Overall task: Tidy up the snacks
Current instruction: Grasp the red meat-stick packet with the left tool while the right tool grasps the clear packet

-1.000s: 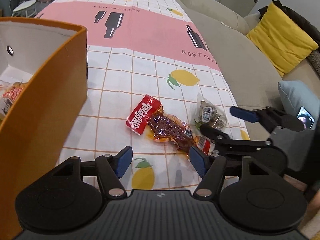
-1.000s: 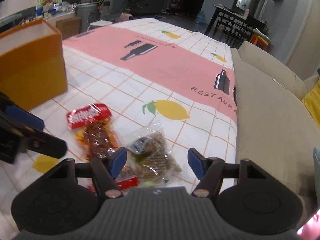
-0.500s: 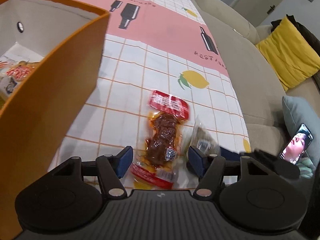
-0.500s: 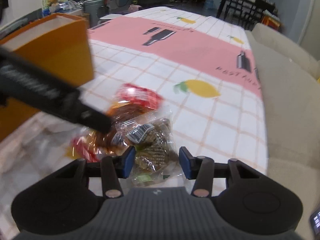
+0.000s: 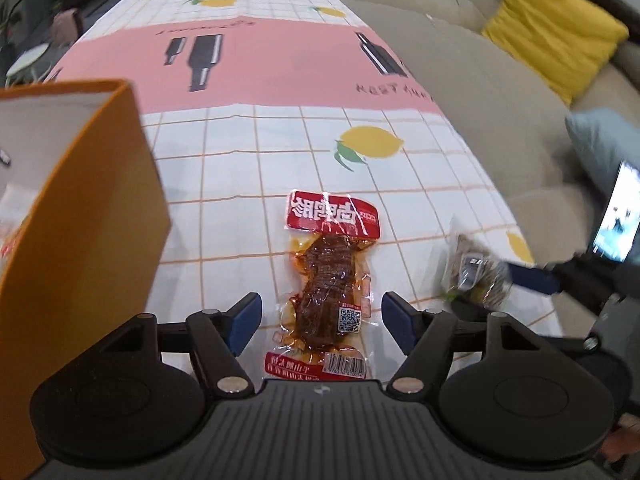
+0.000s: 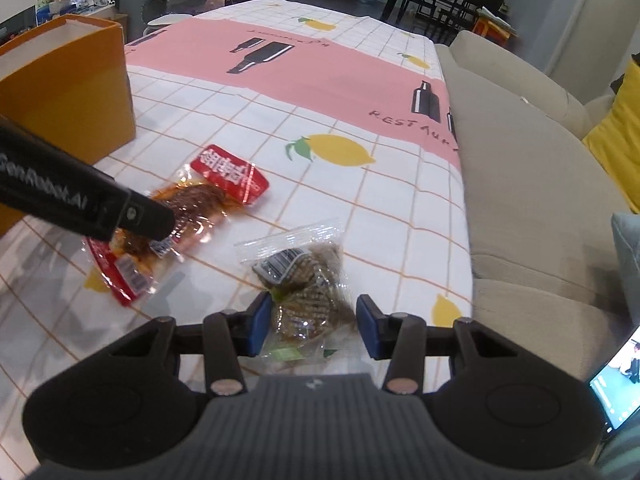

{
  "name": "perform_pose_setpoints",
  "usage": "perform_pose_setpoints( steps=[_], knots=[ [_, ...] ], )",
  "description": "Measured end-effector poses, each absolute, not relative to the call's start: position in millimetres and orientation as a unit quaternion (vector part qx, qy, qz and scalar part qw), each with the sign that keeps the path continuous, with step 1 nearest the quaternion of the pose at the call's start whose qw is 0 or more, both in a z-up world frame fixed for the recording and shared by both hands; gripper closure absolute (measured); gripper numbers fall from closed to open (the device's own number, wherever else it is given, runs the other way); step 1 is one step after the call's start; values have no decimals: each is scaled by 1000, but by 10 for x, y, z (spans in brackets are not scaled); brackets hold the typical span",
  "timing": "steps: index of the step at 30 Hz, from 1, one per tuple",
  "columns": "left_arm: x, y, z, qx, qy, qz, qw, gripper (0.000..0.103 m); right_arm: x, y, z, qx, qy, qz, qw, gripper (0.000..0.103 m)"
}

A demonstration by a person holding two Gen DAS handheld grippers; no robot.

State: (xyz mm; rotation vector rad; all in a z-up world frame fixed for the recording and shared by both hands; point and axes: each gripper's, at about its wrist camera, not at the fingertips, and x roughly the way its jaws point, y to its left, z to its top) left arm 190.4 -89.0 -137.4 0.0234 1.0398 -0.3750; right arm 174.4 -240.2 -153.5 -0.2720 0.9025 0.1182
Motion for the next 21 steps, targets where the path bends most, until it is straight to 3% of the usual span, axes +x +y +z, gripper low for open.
perform_pose_setpoints(
  steps=[8, 17, 21],
  knots=[
    [1970, -1061, -1469, 52, 493, -178, 850, 22, 1720, -2410, -1535, -153, 419, 72, 892, 57],
    [1977, -1178, -1554, 96, 483, -182, 851, 21, 1724, -2359, -1522, -179, 390, 95, 898, 47],
    [1955, -1208, -1553, 103, 477, -187, 853, 30, 1729, -2329, -1536, -180, 386, 103, 899, 48]
  ],
)
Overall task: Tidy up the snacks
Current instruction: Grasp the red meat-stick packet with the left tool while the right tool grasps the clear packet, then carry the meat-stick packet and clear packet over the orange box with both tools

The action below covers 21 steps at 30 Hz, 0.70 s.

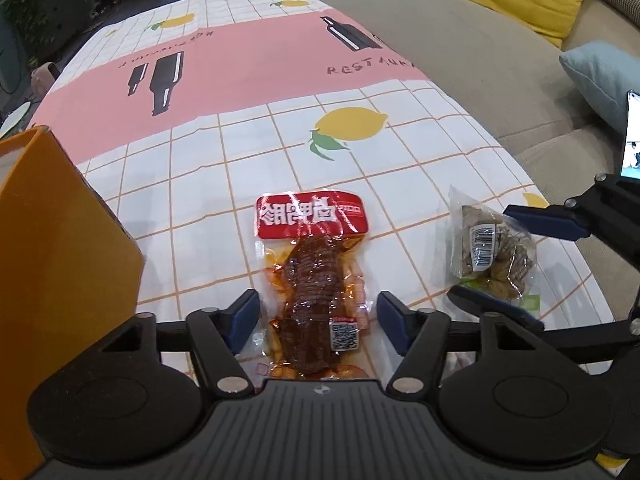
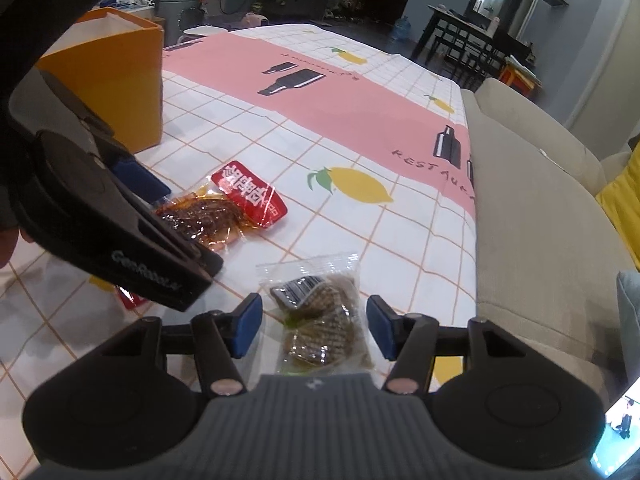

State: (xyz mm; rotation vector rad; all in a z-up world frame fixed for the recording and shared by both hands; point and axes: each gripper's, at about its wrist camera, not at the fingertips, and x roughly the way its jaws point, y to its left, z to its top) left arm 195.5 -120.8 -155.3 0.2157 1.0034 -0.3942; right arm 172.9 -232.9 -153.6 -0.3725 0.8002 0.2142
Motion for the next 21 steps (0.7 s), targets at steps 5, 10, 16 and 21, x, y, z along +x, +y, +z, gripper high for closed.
perform_pose_setpoints(
  steps=[5, 10, 16, 21],
  knots=[
    [1917, -1208, -1561, 102, 467, -188, 858, 32, 1755, -2334, -1576, -177, 395, 96, 896, 58],
    [1844, -1182, -1550, 98, 463, -193, 859, 40, 1752, -2321, -1586, -169, 400, 99, 895, 64],
    [1774, -1032, -1526, 51, 471, -183, 862, 43, 1715, -2280, -1556, -151, 404, 117, 895, 66],
    [1670, -890, -1385, 15, 460, -179, 869, 43, 1703, -2279, -1507, -119, 415, 121, 894, 67]
  ],
)
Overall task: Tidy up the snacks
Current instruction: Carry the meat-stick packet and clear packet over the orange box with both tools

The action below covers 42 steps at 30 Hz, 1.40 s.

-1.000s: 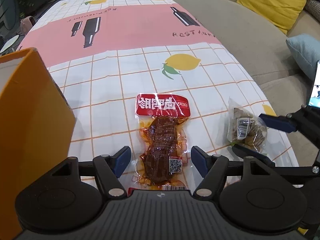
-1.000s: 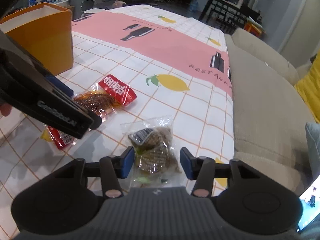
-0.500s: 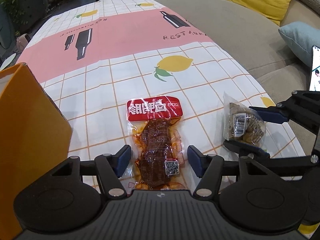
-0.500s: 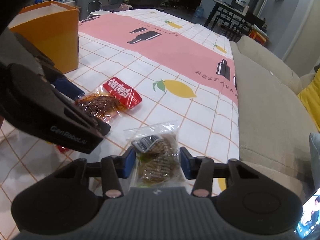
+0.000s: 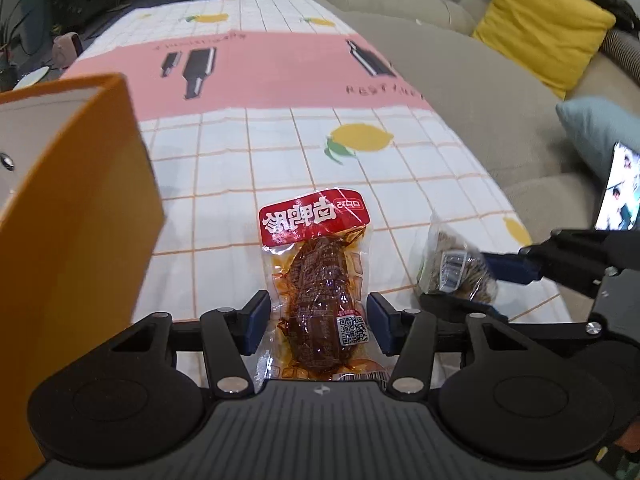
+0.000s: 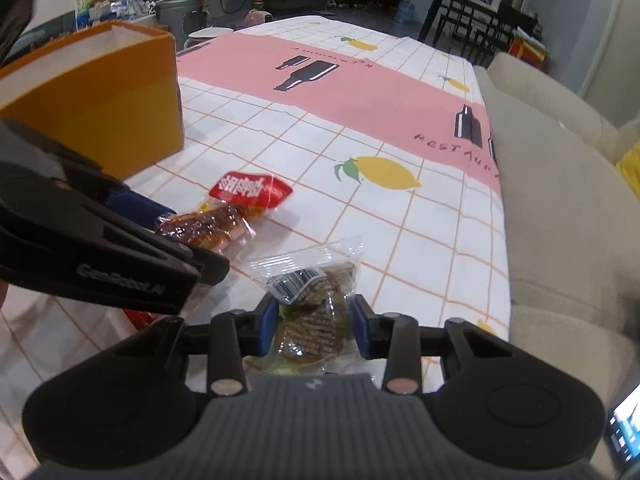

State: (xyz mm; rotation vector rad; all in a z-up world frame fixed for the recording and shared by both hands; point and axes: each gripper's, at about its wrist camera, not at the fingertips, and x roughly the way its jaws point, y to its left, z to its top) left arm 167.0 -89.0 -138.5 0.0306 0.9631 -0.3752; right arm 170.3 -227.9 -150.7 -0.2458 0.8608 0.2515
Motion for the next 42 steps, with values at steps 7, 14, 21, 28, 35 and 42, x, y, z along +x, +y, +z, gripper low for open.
perform_pose_setpoints(
  steps=[7, 14, 21, 28, 35, 42],
  knots=[
    [1528, -748, -1030, -12, 437, -174, 882, 43, 1668, -2323, -1321, -53, 424, 118, 896, 68],
    [1354, -532, -604, -28, 422, -162, 892, 43, 1428, -2220, -929, -11, 391, 123, 912, 68],
    [1141, -88, -135, -43, 409, -166, 896, 43, 1295, -1934, -533, 36, 373, 182, 909, 68],
    [1071, 439, 276, -15, 400, -140, 906, 43, 1371, -1456, -177, 37, 358, 258, 897, 68],
    [1154, 844, 367, 45, 435, -118, 892, 42, 1506, -816, 125, -25, 344, 335, 877, 68],
    [1280, 1061, 17, 88, 490, -110, 860, 42, 1752, -252, 25, -96, 373, 376, 843, 68]
  ],
)
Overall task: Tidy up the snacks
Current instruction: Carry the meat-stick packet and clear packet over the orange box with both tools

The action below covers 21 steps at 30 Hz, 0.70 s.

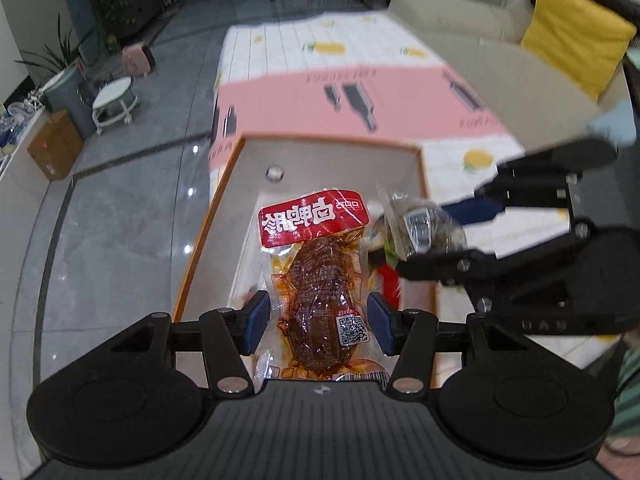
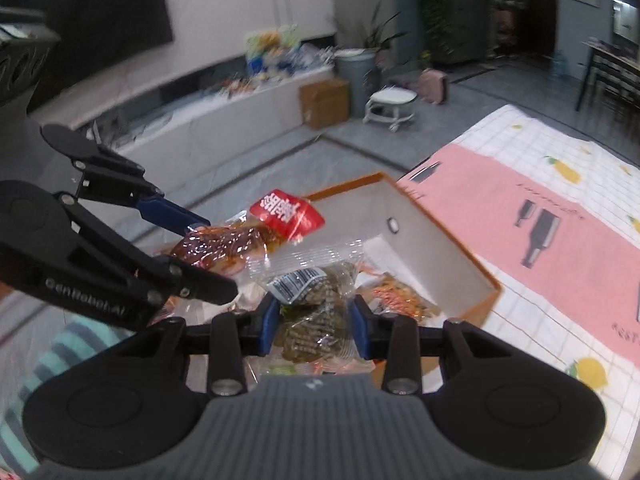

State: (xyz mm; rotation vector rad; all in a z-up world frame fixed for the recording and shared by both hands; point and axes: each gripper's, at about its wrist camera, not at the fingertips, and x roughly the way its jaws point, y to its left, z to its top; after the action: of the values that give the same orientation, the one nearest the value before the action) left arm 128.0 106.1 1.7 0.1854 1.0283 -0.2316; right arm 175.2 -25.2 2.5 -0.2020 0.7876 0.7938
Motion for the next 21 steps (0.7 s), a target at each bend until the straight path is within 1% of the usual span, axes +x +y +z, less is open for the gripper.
perform_pose_setpoints(
  steps=[8, 21],
  knots=[
    [1401, 1223, -299, 109, 526, -114, 836, 42, 2058, 115, -335, -198, 401, 386, 807, 68],
    [1505, 1285, -622, 149, 555, -115, 810, 41, 2122, 451, -677, -284, 445, 389, 755, 67]
  ],
)
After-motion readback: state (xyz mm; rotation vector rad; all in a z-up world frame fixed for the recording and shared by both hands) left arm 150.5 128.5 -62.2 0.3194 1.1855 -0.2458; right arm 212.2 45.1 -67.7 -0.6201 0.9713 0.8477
